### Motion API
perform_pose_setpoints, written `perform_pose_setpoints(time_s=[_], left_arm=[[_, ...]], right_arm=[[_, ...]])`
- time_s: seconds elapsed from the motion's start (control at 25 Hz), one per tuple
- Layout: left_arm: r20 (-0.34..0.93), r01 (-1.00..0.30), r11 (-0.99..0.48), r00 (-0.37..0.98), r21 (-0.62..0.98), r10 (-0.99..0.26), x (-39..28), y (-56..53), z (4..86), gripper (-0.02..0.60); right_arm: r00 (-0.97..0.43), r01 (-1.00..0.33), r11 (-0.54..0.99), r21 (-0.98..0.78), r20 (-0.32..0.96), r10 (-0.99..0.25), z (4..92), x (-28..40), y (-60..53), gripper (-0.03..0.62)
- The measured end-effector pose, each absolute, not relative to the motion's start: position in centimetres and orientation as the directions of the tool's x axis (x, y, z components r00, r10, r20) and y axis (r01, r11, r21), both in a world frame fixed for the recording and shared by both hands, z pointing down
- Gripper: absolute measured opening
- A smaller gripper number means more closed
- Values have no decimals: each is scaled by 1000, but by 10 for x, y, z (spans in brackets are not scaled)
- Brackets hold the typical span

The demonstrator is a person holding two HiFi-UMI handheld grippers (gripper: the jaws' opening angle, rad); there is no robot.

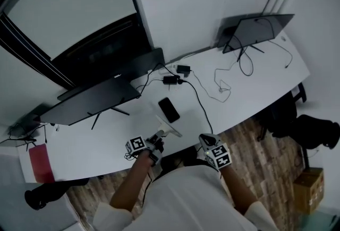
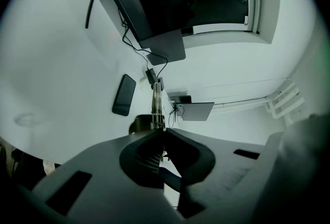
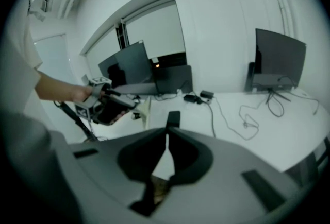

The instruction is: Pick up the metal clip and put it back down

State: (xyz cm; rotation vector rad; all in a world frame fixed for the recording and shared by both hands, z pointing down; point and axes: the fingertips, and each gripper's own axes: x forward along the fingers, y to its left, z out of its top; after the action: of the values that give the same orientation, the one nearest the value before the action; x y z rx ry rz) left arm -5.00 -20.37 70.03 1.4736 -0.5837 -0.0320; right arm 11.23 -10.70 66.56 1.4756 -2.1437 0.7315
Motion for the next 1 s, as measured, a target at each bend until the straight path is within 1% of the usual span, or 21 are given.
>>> perform_pose_setpoints(time_s=[0.44, 1.0], left_arm=[[335, -320, 101, 898, 942, -286, 1, -205, 701, 34], [357, -347, 85, 914, 934, -190, 57, -196, 714, 34]], right_arm=[[-314, -949, 255, -185, 622, -717, 666, 149, -113, 35], [-277, -960, 181, -214, 626, -729, 680, 191, -106, 35]])
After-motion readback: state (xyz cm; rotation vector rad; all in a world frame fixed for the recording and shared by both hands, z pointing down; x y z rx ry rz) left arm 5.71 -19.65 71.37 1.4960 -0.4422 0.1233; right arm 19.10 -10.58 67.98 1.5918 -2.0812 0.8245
